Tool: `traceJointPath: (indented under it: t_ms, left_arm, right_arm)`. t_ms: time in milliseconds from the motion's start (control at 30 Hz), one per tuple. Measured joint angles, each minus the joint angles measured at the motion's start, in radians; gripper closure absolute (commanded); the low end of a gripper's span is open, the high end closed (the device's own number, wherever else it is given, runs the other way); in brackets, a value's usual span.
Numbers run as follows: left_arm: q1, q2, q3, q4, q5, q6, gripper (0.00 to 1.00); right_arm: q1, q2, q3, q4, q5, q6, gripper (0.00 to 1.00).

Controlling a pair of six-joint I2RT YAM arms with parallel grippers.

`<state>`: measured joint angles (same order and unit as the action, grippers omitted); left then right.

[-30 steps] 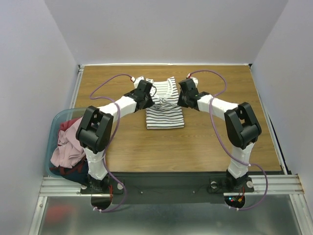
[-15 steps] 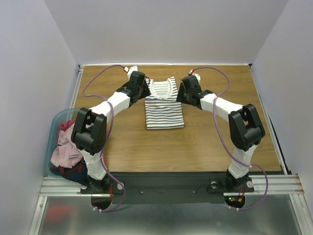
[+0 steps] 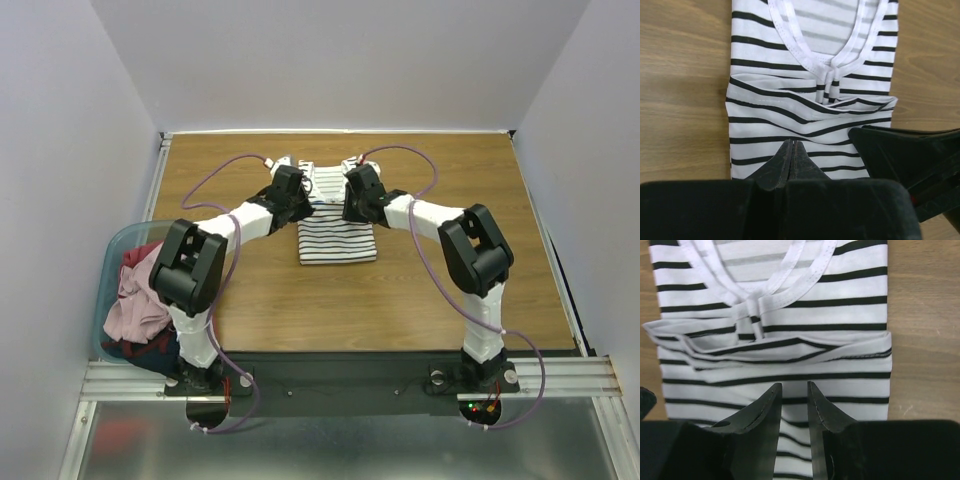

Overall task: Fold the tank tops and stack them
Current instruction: Fold the tank top

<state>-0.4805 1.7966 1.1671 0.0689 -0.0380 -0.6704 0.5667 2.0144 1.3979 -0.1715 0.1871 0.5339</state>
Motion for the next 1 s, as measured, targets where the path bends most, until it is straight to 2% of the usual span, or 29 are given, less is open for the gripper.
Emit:
traceJointPath:
  t_ms: [133,333,633,800,1000]
  left_arm:
    - [0.0,0.093,0.032,0.013,0.016,0.0,0.9]
    - [0.006,0.212,0.126,0.018,0.01,-0.008,0.87]
    - [0.029,0.237,0.132,0.019,-0.011,-0.064,0.86]
    - [0.022,0.205,0.066,0.066,-0.024,-0.099,0.85]
    - [-0.012,0.085,-0.111,0.11,-0.032,-0.145,0.85]
  right_arm:
    - [-0.034,0.059,0.028,0.0,-0.011,0.006,0.66]
    - [-0.085,0.066,0.05,0.002,-0.02,0.011,0.62]
    - [-0.091,0.059,-0.001,0.059,-0.029,0.023,0.61]
    - [-0.087,-0.003,-0.106,0.115,-0.04,0.043,0.62]
    - [-0.045,-0.16,-0.339,0.182,-0.047,0.088,0.62]
